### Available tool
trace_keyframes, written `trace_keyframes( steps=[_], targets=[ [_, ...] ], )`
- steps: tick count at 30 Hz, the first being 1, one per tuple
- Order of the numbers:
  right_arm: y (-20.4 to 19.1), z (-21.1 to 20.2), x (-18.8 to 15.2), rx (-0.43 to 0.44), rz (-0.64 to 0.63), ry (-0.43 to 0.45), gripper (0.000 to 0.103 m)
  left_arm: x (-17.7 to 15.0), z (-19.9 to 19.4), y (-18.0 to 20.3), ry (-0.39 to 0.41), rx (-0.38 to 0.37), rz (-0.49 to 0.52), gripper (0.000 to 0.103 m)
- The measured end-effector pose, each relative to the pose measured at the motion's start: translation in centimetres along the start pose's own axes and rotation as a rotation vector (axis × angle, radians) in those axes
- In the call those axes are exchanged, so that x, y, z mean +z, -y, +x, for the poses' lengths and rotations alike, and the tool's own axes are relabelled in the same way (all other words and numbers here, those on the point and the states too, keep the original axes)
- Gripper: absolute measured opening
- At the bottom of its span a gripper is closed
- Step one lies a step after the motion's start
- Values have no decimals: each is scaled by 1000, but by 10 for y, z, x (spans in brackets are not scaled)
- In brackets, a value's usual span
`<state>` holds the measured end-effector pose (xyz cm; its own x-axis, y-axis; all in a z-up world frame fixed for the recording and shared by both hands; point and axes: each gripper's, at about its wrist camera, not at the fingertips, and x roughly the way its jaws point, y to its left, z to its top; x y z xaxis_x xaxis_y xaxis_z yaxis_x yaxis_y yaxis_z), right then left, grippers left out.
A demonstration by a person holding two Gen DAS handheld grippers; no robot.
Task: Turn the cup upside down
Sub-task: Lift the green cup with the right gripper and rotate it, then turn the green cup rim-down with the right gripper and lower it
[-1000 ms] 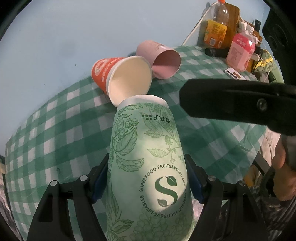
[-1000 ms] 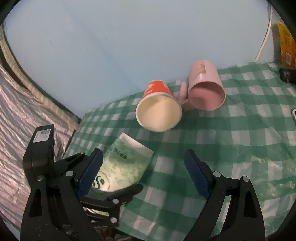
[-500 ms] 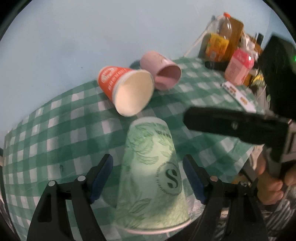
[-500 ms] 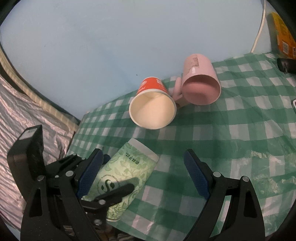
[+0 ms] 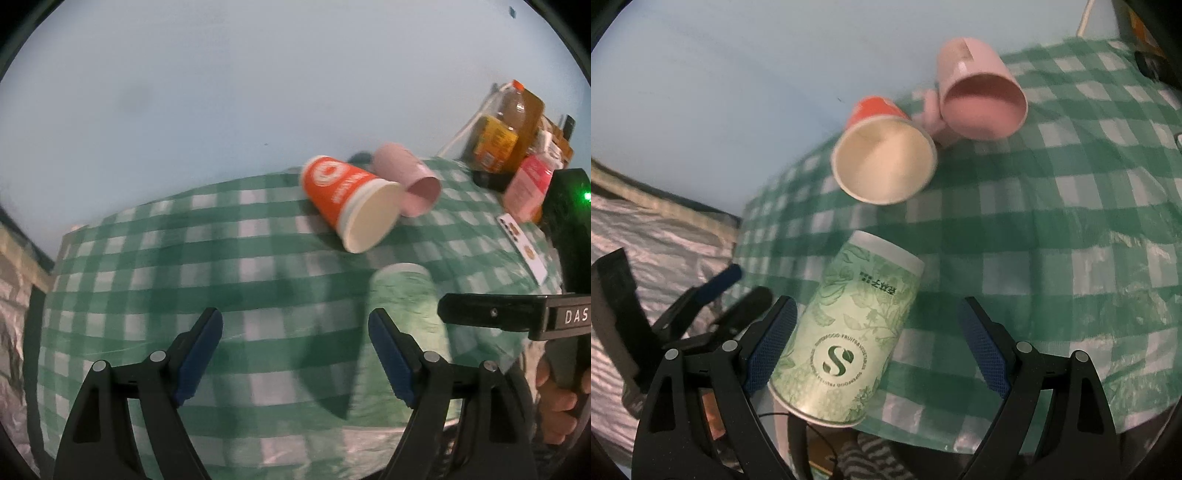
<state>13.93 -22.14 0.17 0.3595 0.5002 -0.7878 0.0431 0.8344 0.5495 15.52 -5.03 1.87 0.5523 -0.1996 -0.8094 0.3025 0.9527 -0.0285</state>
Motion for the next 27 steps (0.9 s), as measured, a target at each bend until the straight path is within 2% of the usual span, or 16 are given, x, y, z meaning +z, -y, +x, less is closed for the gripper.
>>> trace_keyframes(
  steps=[6, 11, 21, 23, 27],
  targets=[
    [-5, 27, 7, -16, 53, -75, 89, -2, 6, -10, 28, 47, -16, 83],
    [-7, 47, 10, -64, 83, -87, 89, -4, 11, -16, 48, 47, -36, 83],
    [-9, 70, 10, -79, 75, -134, 88, -10, 21, -25, 63, 48, -58, 83],
    [-8, 71, 10, -73, 76, -132, 82, -11, 21, -28, 61, 46, -69, 83],
    [-5, 73, 11, -47, 71, -129, 77, -12, 22, -33, 59, 41, -82, 83]
  ],
)
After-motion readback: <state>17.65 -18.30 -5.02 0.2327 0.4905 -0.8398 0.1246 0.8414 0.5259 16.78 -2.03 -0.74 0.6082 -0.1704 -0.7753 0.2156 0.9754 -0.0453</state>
